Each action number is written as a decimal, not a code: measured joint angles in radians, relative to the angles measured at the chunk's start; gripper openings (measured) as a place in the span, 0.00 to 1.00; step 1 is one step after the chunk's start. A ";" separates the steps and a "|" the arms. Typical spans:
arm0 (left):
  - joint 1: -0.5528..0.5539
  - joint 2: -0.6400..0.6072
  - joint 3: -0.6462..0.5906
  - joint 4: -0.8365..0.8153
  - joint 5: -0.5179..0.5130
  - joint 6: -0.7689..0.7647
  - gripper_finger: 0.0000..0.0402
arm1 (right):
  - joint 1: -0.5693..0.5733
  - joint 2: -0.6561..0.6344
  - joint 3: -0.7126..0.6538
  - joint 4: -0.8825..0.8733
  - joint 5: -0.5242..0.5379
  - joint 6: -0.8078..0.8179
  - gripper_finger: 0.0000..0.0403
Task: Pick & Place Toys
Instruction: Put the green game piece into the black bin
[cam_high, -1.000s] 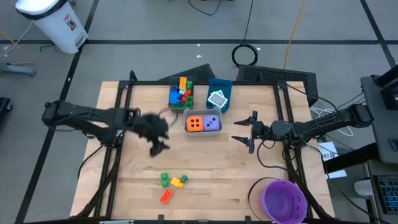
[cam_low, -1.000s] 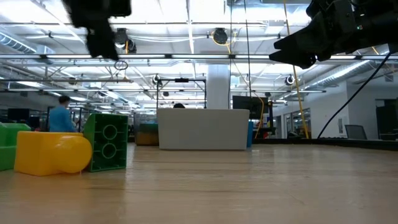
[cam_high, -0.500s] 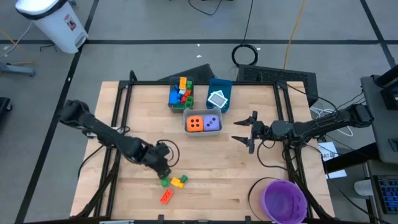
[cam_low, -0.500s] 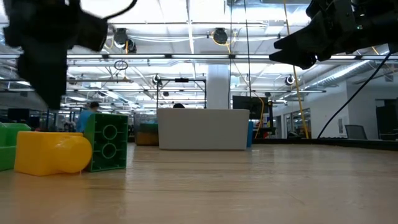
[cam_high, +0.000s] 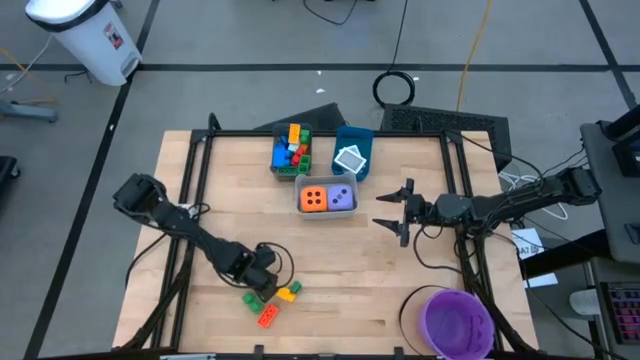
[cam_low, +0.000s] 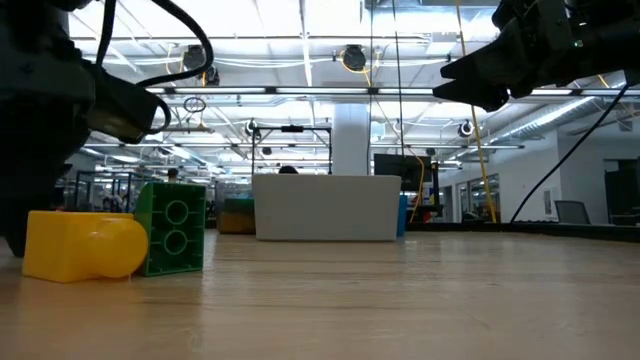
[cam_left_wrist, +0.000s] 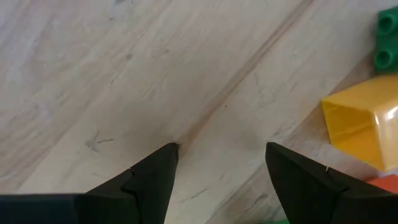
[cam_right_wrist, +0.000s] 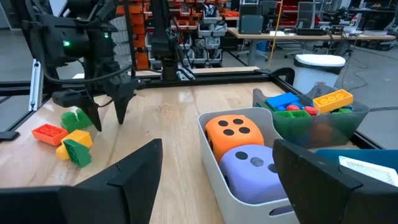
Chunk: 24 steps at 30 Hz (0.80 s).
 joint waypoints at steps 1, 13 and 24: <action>0.000 0.000 0.000 0.000 -0.003 0.014 0.64 | 0.000 0.000 0.000 -0.001 0.000 0.008 0.69; -0.009 -0.056 -0.008 -0.043 0.033 0.704 0.64 | 0.002 0.000 0.000 -0.013 -0.002 0.044 0.69; 0.030 -0.094 0.165 -0.143 0.223 0.856 0.64 | 0.002 0.000 0.000 -0.014 -0.002 0.041 0.69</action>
